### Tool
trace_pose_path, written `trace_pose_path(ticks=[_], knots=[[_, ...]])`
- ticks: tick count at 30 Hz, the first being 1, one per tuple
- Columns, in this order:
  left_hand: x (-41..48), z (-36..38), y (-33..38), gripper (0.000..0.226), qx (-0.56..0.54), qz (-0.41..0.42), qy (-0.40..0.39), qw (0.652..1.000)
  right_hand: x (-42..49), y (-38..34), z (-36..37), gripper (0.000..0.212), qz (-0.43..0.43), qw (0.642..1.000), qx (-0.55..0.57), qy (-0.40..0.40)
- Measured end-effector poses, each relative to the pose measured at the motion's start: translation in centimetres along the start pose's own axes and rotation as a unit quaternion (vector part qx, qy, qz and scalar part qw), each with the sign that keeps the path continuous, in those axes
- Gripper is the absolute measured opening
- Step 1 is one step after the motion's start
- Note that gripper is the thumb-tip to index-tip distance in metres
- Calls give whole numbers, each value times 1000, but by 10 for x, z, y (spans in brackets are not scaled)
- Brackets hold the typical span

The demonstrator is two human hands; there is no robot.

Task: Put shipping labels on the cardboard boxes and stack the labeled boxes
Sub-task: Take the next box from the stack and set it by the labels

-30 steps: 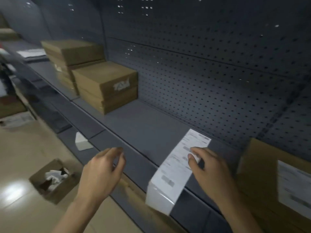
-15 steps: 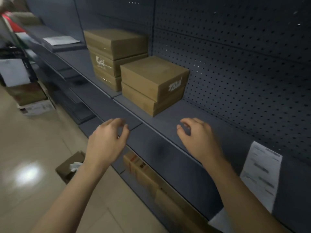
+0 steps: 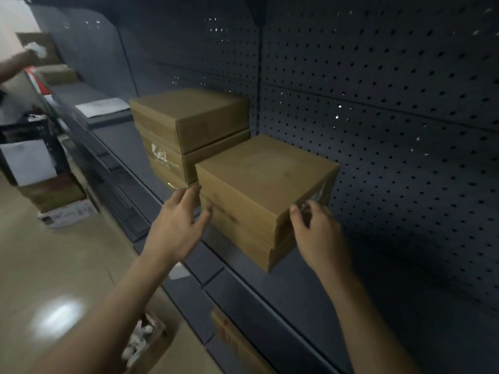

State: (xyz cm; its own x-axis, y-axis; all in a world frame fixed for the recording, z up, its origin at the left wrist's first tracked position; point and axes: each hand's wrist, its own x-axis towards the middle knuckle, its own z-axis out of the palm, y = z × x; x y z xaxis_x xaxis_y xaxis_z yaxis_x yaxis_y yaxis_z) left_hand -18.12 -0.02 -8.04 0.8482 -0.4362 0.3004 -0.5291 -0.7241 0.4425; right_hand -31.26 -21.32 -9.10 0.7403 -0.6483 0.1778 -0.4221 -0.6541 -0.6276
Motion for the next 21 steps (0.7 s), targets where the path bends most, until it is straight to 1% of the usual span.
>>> trace_pose_path(ticks=[3, 6, 8, 10, 13, 15, 16, 19, 21], knots=[[55, 2, -2, 55, -4, 0, -9, 1000, 31, -8, -4, 62, 48, 998, 39, 2], [93, 5, -2, 47, -2, 8, -14, 1000, 48, -14, -10, 59, 79, 995, 63, -4], [114, 6, -3, 43, 8, 4, -26, 1000, 58, -17, -10, 63, 100, 993, 67, -9], [132, 8, -6, 46, 2, 16, -46, 999, 67, -19, -4, 69, 125, 990, 61, -7], [152, 10, -10, 48, -23, 37, -81, 996, 74, -24, 9, 75, 160, 985, 69, 18], [167, 13, -12, 46, -36, 43, -111, 992, 76, -29, 14, 74, 188, 979, 68, 26], [174, 15, -13, 46, -43, 43, -129, 990, 77, -30, 15, 67, 198, 977, 76, 29], [193, 18, -15, 47, -95, 31, -184, 978, 77, -34, 17, 27, 220, 964, 142, 41], [201, 21, -16, 47, -120, 25, -203, 972, 75, -39, 20, 14, 237, 947, 210, 59]])
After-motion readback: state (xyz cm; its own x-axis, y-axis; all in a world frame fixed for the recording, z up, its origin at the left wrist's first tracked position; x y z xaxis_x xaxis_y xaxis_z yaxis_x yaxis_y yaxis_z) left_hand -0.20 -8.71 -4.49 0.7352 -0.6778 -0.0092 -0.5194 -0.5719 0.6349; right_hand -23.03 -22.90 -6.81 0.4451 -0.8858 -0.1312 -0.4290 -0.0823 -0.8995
